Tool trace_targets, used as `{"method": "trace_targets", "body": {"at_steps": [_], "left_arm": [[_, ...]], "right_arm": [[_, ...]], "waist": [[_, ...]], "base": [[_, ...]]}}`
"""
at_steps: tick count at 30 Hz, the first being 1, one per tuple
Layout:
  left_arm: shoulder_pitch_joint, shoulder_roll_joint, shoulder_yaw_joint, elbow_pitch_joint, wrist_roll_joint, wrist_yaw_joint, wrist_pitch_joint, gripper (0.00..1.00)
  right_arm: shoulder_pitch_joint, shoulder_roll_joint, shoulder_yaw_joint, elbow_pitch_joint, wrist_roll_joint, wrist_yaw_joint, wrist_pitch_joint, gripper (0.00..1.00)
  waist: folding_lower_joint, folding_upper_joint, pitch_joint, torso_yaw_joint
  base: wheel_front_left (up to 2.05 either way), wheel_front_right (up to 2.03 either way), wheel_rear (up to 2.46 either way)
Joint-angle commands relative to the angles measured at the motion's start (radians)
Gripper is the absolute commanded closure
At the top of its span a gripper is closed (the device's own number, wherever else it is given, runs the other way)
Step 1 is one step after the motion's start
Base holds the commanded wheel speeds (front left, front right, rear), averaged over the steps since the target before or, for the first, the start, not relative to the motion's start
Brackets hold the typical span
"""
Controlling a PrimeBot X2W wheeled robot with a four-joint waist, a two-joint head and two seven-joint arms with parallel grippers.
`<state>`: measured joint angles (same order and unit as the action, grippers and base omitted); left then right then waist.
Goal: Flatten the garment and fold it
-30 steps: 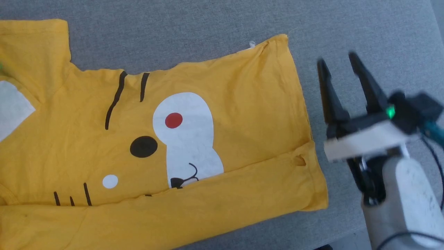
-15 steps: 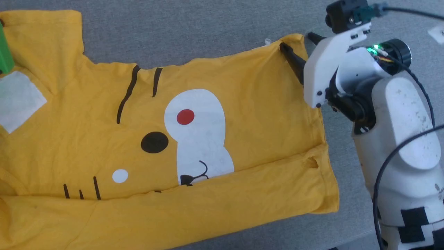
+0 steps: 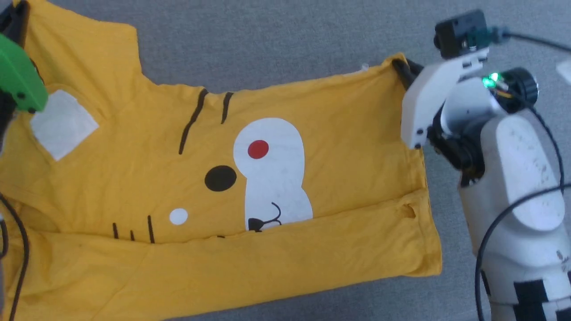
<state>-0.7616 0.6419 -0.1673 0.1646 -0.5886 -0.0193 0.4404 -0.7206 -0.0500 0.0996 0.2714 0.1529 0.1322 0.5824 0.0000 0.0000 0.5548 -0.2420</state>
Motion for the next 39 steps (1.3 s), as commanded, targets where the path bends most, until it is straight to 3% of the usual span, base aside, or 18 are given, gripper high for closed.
{"method": "trace_targets", "body": {"at_steps": [1,6,15,21,27,34,35,36,37,39], "left_arm": [[0.036,-0.004,0.018,-0.002,-0.006,-0.008,-0.050,1.00],[0.191,-0.030,0.083,-0.052,-0.048,-0.007,-0.194,1.00],[0.545,-0.064,0.166,-0.154,-0.162,0.006,-0.238,1.00],[0.750,-0.118,0.159,-0.191,-0.214,0.025,-0.221,1.00],[0.871,-0.188,0.082,-0.159,-0.235,0.004,-0.215,1.00],[0.871,-0.196,0.035,-0.074,-0.209,-0.020,-0.224,1.00],[0.868,-0.198,0.031,-0.065,-0.203,-0.023,-0.233,1.00],[0.867,-0.201,0.029,-0.060,-0.198,-0.024,-0.244,0.55],[0.867,-0.207,0.027,-0.053,-0.195,-0.025,-0.254,0.00],[0.868,-0.215,0.023,-0.051,-0.182,-0.026,-0.282,0.00]], "right_arm": [[0.032,-0.002,-0.002,-0.012,-0.005,-0.002,-0.036,1.00],[0.154,-0.016,-0.009,-0.056,0.016,-0.002,-0.140,1.00],[0.347,-0.021,-0.040,-0.106,0.046,-0.002,-0.192,1.00],[0.456,-0.045,-0.052,-0.134,0.038,-0.002,-0.115,1.00],[0.551,-0.101,-0.048,-0.150,0.016,-0.002,0.037,1.00],[0.572,-0.095,-0.043,-0.108,0.008,-0.002,0.103,1.00],[0.578,-0.088,-0.045,-0.103,0.010,-0.002,0.108,0.73],[0.584,-0.082,-0.048,-0.102,0.013,-0.002,0.109,0.27],[0.594,-0.074,-0.057,-0.103,0.018,-0.002,0.109,0.00],[0.620,-0.059,-0.076,-0.115,0.029,-0.002,0.103,0.00]], "waist": [[0.0000,0.0000,-0.080,0.041],[0.0000,0.0000,-0.178,0.078],[0.0000,0.0000,-0.294,0.137],[0.0000,0.0000,-0.328,0.164],[0.0000,0.0000,-0.330,0.188],[0.0000,0.0000,-0.334,0.199],[0.0000,0.0000,-0.340,0.201],[0.0000,0.0000,-0.346,0.202],[0.0000,0.0000,-0.354,0.204],[0.0000,0.0000,-0.372,0.208]], "base": [[0.00,0.00,0.00],[0.00,0.00,0.00],[0.00,0.00,0.00],[0.00,0.00,0.00],[0.00,0.00,0.00],[0.00,0.00,0.00],[0.00,0.00,0.00],[0.00,0.00,0.00],[0.00,0.00,0.00],[0.00,0.00,0.00]]}}
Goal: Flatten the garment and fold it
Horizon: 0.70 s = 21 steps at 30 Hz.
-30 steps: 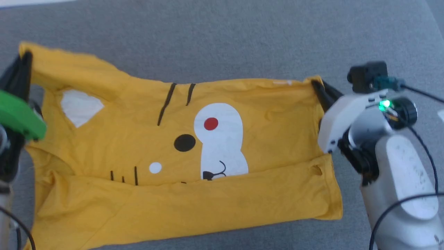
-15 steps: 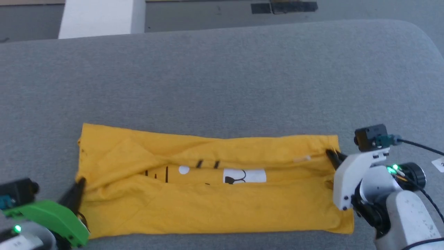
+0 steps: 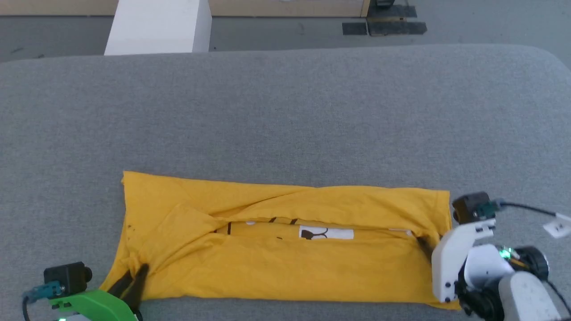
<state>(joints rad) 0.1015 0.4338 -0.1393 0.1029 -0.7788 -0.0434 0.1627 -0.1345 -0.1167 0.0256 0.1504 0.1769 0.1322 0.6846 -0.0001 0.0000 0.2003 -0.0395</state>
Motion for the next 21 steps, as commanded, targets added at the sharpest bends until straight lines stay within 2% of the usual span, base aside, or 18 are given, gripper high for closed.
{"method": "trace_targets", "body": {"at_steps": [1,7,11,16,21], "left_arm": [[0.006,-0.014,-0.006,-0.002,0.051,0.001,-0.079,0.00],[-0.033,-0.045,-0.009,-0.044,0.169,0.031,-0.279,0.00],[-0.085,-0.059,-0.013,-0.042,0.247,0.060,-0.373,0.00],[-0.166,-0.077,-0.003,-0.018,0.333,0.081,-0.418,0.00],[-0.232,-0.113,0.018,0.002,0.387,0.082,-0.424,0.00]], "right_arm": [[0.079,0.032,-0.039,-0.037,0.023,-0.002,-0.034,0.00],[0.176,0.064,-0.104,-0.160,0.059,-0.002,-0.181,0.00],[0.218,0.066,-0.126,-0.189,0.148,-0.002,-0.313,0.00],[0.220,0.066,-0.149,-0.148,0.197,-0.002,-0.420,0.00],[0.168,0.066,-0.161,-0.047,0.226,-0.002,-0.408,0.00]], "waist": [[0.0001,0.0000,-0.042,0.009],[0.0001,0.0000,-0.075,0.017],[0.0001,0.0000,-0.087,0.017],[0.0001,0.0000,-0.096,0.014],[0.0001,0.0000,-0.095,0.006]], "base": [[0.00,0.00,0.00],[0.00,0.00,0.00],[0.00,0.00,0.00],[0.00,0.00,0.00],[0.00,0.00,0.00]]}}
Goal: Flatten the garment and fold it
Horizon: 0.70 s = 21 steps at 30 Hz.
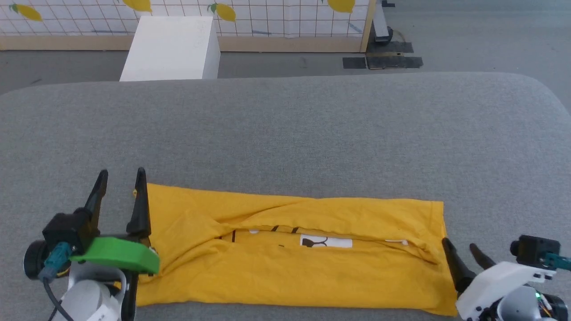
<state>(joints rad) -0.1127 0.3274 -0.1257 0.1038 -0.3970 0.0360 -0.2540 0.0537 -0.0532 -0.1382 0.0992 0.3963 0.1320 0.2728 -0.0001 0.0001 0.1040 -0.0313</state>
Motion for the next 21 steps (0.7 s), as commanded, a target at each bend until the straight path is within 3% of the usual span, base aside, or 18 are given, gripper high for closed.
{"method": "trace_targets", "body": {"at_steps": [1,9,14,15,16,18,21], "left_arm": [[-0.027,-0.015,0.012,0.004,0.013,-0.002,-0.007,0.00],[-0.068,-0.073,0.057,0.030,0.065,-0.035,-0.008,0.00],[-0.074,-0.094,0.073,0.055,0.086,-0.063,-0.008,0.00],[-0.073,-0.097,0.076,0.059,0.089,-0.066,-0.008,0.00],[-0.073,-0.099,0.081,0.064,0.093,-0.071,-0.008,0.00],[-0.073,-0.104,0.090,0.069,0.099,-0.078,-0.008,0.00],[-0.072,-0.109,0.104,0.073,0.106,-0.086,-0.008,0.00]], "right_arm": [[-0.038,0.003,0.007,0.030,0.007,-0.001,0.019,0.00],[-0.162,0.003,0.007,0.199,-0.078,-0.001,0.167,0.00],[-0.177,0.003,0.040,0.238,-0.096,-0.001,0.294,0.03],[-0.175,0.003,0.045,0.237,-0.090,-0.001,0.314,0.26],[-0.172,0.003,0.052,0.233,-0.083,-0.001,0.334,0.64],[-0.165,0.003,0.058,0.214,-0.080,-0.001,0.352,1.00],[-0.167,0.003,0.052,0.172,-0.085,-0.001,0.339,1.00]], "waist": [[0.0001,-0.0001,0.004,-0.004],[0.0001,-0.0001,0.031,-0.009],[0.0001,-0.0001,0.041,-0.007],[0.0001,-0.0001,0.041,-0.006],[0.0001,-0.0001,0.042,-0.006],[0.0001,-0.0001,0.042,-0.005],[0.0001,-0.0001,0.044,-0.008]], "base": [[0.00,0.00,0.00],[0.00,0.00,0.00],[0.00,0.00,0.00],[0.00,0.00,0.00],[0.00,0.00,0.00],[0.00,0.00,0.00],[0.00,0.00,0.00]]}}
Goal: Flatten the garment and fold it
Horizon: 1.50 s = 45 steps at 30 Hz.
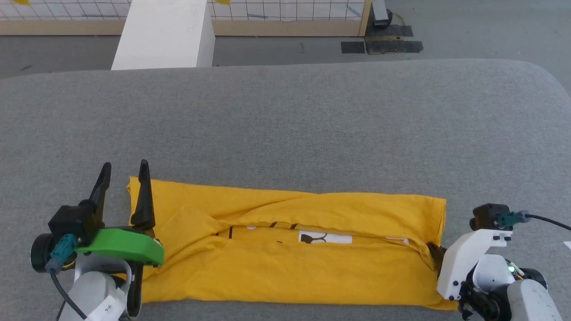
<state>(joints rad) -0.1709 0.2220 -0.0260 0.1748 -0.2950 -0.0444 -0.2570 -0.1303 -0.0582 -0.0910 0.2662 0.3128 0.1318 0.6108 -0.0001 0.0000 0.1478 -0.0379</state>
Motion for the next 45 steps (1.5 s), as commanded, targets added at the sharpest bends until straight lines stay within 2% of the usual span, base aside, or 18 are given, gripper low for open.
{"method": "trace_targets", "body": {"at_steps": [1,6,11,15,19,23,26,27,31,35,39,45], "left_arm": [[-0.013,-0.005,0.010,0.003,0.006,-0.009,-0.005,0.00],[-0.013,-0.011,0.025,0.011,0.016,-0.021,-0.005,0.00],[-0.019,-0.021,0.039,0.009,0.030,-0.028,-0.005,0.00],[-0.021,-0.028,0.043,0.012,0.038,-0.037,-0.005,0.00],[-0.024,-0.036,0.043,0.018,0.045,-0.045,-0.005,0.00],[-0.020,-0.043,0.049,0.024,0.052,-0.050,-0.005,0.00],[-0.001,-0.051,0.054,0.032,0.061,-0.055,-0.005,0.00],[0.012,-0.053,0.057,0.033,0.064,-0.059,-0.005,0.00],[0.021,-0.055,0.057,0.034,0.068,-0.063,-0.005,0.00],[0.018,-0.060,0.048,0.038,0.071,-0.066,-0.005,0.00],[0.002,-0.065,0.034,0.037,0.073,-0.070,-0.005,0.00],[-0.032,-0.079,0.009,0.037,0.075,-0.074,-0.005,0.00]], "right_arm": [[0.013,0.008,-0.004,-0.009,-0.009,-0.001,-0.007,1.00],[-0.018,0.008,-0.080,-0.067,-0.115,-0.001,-0.017,1.00],[-0.061,0.008,-0.197,-0.109,-0.326,-0.001,-0.025,1.00],[-0.087,-0.003,-0.298,-0.096,-0.443,-0.001,-0.063,1.00],[-0.098,-0.031,-0.384,-0.045,-0.511,-0.001,-0.074,1.00],[-0.099,-0.035,-0.409,-0.044,-0.531,-0.001,-0.065,1.00],[-0.060,-0.039,-0.313,-0.141,-0.462,-0.001,0.009,1.00],[-0.004,-0.034,-0.206,-0.288,-0.391,-0.001,0.133,1.00],[0.059,-0.021,-0.034,-0.526,-0.277,-0.001,0.288,1.00],[0.065,-0.022,0.173,-0.690,-0.213,-0.001,0.353,1.00],[0.010,-0.019,0.357,-0.711,-0.188,-0.001,0.335,1.00],[-0.091,0.004,0.499,-0.536,-0.166,-0.001,0.237,1.00]], "waist": [[0.0001,0.0000,0.000,-0.002],[0.0001,0.0000,0.004,-0.006],[0.0001,0.0000,0.013,-0.004],[0.0001,0.0000,0.019,0.001],[0.0001,0.0000,0.021,0.009],[0.0001,0.0000,0.013,0.014],[0.0001,0.0000,-0.013,0.019],[0.0001,0.0000,-0.029,0.021],[0.0001,0.0000,-0.041,0.027],[0.0001,0.0000,-0.039,0.040],[0.0001,0.0000,-0.017,0.058],[0.0001,0.0000,0.032,0.102]], "base": [[0.00,0.00,0.00],[0.00,0.00,0.00],[0.00,0.00,0.00],[0.00,0.00,0.00],[0.00,0.00,0.00],[0.00,0.00,0.00],[0.00,0.00,0.00],[0.00,0.00,0.00],[0.00,0.00,0.00],[0.00,0.00,0.00],[0.00,0.00,0.00],[0.00,0.00,0.00]]}}
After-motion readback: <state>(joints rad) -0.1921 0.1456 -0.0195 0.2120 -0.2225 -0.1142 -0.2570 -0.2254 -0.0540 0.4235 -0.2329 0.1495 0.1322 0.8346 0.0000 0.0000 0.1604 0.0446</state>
